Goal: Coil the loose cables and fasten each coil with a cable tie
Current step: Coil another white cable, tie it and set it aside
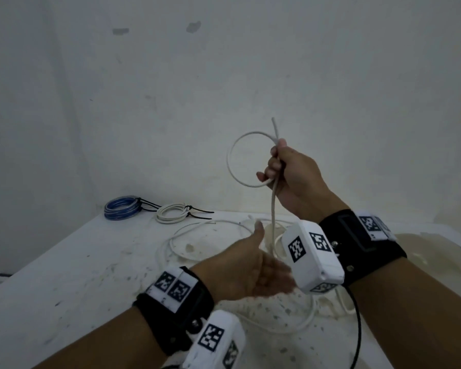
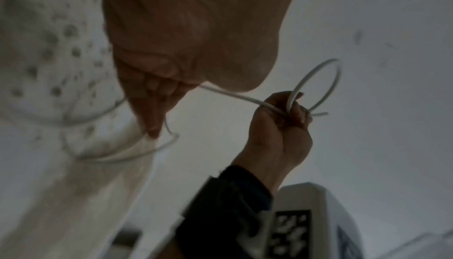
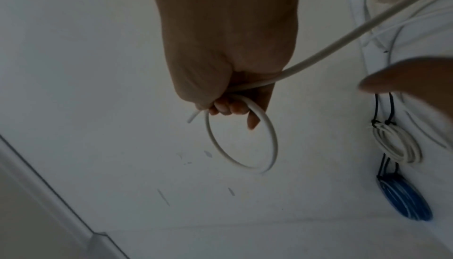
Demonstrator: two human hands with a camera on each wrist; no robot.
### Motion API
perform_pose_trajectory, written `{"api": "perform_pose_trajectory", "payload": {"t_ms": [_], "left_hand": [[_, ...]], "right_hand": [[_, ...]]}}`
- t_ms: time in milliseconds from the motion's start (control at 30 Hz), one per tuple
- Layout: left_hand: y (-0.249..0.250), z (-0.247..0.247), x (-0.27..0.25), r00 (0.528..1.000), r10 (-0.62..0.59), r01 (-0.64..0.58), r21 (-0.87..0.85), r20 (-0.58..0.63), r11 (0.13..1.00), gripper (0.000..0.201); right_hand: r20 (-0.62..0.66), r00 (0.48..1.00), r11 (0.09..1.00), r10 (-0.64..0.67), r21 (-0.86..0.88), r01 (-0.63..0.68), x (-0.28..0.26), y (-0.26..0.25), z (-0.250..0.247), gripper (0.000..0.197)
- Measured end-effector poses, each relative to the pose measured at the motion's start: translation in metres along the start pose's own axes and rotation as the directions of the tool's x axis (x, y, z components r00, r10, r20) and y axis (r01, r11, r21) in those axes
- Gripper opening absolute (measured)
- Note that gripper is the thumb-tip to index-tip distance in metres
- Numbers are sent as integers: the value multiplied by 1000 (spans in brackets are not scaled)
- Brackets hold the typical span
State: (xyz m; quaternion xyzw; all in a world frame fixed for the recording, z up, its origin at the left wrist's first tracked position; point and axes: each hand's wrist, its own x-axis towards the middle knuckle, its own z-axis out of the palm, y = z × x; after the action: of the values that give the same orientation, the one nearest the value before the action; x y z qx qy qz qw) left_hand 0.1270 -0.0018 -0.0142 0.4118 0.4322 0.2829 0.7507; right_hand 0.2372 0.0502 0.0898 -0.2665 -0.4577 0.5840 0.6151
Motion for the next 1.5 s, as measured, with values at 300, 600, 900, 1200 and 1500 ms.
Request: {"api": "perform_pose_trajectory", "payload": {"t_ms": [300,600,900,1200,1500], "left_hand": [[54,50,18,766,335,-624,-512,-548,590,20],[63,42,3,571,497,-601,80,-653,795,26],[73,11,-16,576,519,-619,78,-632,781,20],[60,-4,-6,492,545,-572,220,-679,790,24],[57,-14,-8,461,753,-483,579,-470,657,21]], "right_hand": [[-257,954,987,-157,-80,141,-12,-13,-40,33],[-208,954,970,-217,-153,187,-16,17,-48,34],[-103,973,974,-207,-113,195,-24,45,-36,33],[-239,956,986,-168,-58,158,-18,55,-36,33],[13,999,996,42,-78,-41,-29,72,-41,31]]}}
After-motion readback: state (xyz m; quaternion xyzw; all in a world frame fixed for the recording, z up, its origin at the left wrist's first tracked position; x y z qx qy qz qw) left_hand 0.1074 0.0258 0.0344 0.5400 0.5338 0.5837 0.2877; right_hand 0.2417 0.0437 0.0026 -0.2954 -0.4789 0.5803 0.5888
